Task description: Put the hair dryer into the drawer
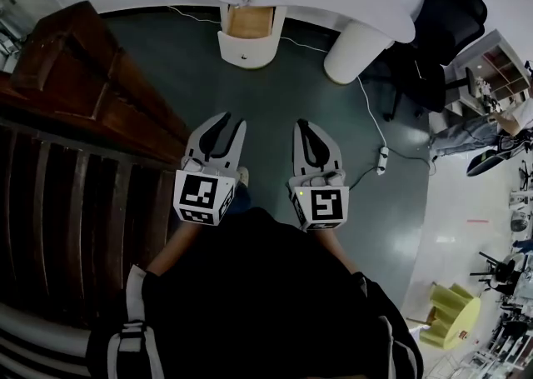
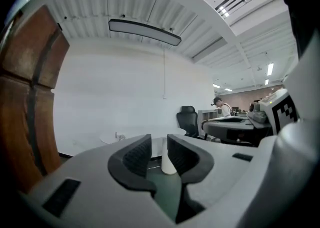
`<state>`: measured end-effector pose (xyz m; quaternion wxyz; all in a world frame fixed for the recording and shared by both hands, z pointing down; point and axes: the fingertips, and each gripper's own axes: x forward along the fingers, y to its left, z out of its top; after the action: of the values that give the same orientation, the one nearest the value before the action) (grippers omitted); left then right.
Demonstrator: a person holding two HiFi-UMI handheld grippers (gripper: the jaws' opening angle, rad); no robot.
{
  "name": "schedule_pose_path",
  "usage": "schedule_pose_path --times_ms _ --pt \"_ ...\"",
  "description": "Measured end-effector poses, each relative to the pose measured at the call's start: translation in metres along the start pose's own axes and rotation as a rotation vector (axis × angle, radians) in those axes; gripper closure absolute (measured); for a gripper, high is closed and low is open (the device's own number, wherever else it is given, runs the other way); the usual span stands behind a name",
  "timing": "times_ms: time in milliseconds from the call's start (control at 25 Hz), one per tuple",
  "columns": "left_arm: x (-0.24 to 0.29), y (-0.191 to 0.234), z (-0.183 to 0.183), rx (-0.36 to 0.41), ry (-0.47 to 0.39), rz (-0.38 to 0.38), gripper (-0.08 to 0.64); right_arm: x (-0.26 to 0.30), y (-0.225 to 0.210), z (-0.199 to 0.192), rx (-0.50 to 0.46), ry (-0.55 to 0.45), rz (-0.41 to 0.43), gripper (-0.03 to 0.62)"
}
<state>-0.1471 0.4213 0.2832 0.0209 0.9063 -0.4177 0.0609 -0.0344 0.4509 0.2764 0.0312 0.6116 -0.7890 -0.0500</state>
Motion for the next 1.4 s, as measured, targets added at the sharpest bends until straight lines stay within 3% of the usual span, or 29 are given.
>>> schedule_pose_path --times_ms 560,1400 --pt "0.126 0.100 -0.002 -0.009 0.054 -0.079 0.437 0.159 -0.030 -0.017 0.000 0.041 -0.029 0.566" --pt "0.193 0.140 -0.011 -0.040 0.091 -0.114 0.413 0.233 -0.057 -0.019 0.007 0.030 -0.020 0.566"
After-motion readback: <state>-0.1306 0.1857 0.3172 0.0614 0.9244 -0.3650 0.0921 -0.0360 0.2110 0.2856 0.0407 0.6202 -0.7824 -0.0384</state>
